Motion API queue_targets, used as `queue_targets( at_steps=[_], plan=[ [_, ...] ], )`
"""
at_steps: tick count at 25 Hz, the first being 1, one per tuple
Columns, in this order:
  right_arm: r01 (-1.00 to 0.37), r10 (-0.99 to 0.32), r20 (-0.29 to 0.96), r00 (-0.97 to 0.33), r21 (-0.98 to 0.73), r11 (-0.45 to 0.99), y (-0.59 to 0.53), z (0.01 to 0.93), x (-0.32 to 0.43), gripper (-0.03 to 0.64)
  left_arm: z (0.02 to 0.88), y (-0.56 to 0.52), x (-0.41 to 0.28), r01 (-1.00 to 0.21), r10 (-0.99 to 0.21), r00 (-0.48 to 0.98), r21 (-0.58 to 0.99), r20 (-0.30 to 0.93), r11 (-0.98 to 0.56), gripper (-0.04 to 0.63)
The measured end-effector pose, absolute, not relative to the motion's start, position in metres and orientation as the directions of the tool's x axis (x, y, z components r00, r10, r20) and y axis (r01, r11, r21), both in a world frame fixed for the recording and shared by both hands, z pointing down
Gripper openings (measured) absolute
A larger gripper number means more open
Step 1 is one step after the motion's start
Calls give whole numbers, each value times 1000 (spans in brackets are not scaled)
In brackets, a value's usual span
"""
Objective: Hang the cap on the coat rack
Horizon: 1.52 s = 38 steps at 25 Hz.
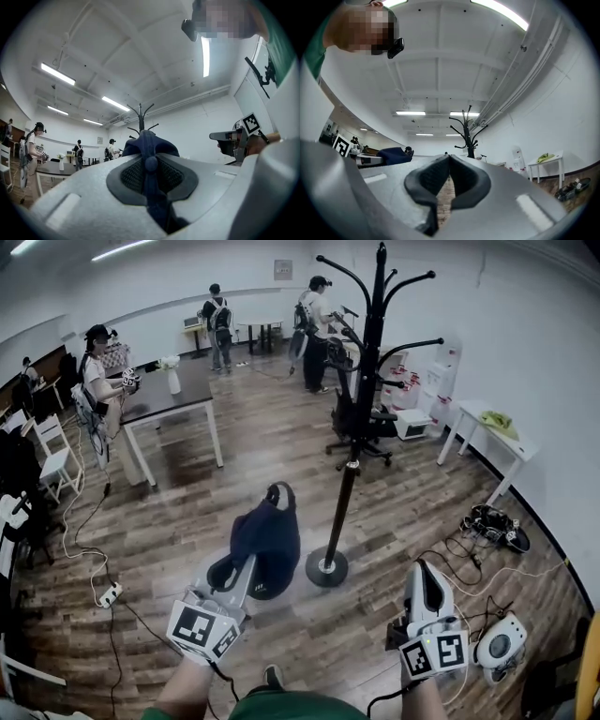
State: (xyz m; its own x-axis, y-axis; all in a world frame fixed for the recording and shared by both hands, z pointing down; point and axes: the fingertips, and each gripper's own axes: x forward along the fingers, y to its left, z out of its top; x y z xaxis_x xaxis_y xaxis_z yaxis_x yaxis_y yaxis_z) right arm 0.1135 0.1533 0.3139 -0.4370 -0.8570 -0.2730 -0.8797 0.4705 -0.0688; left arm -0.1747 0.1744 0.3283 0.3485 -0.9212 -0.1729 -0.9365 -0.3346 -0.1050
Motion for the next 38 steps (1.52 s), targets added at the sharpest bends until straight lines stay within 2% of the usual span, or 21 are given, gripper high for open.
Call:
queue_targets(
  at_steps=[10,15,25,31,38],
  plan=[
    [-905,-889,-199,-413,-22,425,85,326,36,3,343,105,-258,-932,-919,362,-101,-159,-349,51],
    [-910,-898,-170,-407,-12,415,66,332,15,3,352,80,-279,-926,-915,375,-98,-147,-364,51],
    [-912,-906,-118,-406,-17,410,23,351,3,3,365,33,-279,-917,-909,398,-93,-123,-389,51],
    [-882,-875,-151,-460,-42,470,-29,346,-6,3,349,1,-267,-912,-903,409,-93,-131,-400,51],
    [-843,-834,-190,-518,-53,535,-101,336,-2,3,327,-50,-246,-911,-901,404,-164,-156,-379,51]
  ],
)
